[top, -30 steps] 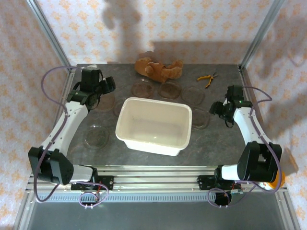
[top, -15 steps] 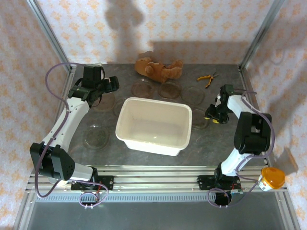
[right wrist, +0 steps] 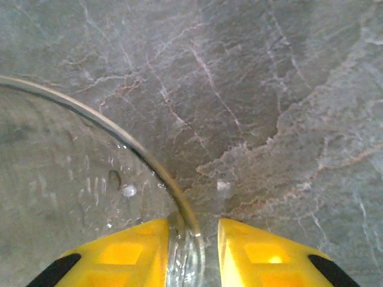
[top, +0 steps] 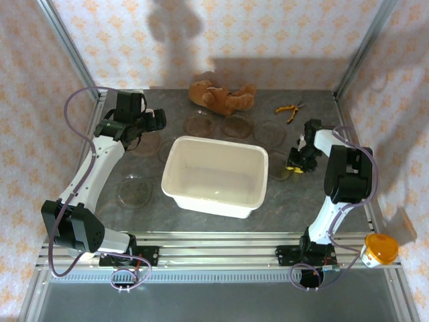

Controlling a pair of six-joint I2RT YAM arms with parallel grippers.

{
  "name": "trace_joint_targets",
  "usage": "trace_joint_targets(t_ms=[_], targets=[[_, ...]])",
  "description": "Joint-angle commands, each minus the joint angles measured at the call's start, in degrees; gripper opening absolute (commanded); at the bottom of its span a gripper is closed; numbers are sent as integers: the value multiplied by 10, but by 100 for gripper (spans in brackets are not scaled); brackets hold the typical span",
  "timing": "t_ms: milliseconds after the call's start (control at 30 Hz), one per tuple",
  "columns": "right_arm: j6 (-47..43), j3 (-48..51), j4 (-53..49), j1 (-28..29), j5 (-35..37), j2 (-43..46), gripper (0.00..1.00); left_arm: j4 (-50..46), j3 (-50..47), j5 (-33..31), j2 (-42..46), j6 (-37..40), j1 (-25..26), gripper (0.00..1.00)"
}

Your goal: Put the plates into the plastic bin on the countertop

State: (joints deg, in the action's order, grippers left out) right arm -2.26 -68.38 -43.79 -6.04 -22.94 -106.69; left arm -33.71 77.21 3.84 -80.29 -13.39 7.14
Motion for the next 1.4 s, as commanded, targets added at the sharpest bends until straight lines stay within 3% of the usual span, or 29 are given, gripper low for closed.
trace_joint_targets(t_ms=[0,667,933,1167,1367], targets=[[-23,-8,-10,1,17,-14,26,-20,20,-7,-9,15,3,91],[-38,-10,9,8,4,26,4,-51,33,-21,-28,6,-4,92],[-24,-28,-9,8,-2,71,0,-39,33,-17,-34,-7,-10,93],[6,-91,-70,7,5,120,0,-24,40,-13,-53,-30,-13,93],[48,-222,-159,19,-1,165,0,5,48,-14,-62,-43,-14,93]])
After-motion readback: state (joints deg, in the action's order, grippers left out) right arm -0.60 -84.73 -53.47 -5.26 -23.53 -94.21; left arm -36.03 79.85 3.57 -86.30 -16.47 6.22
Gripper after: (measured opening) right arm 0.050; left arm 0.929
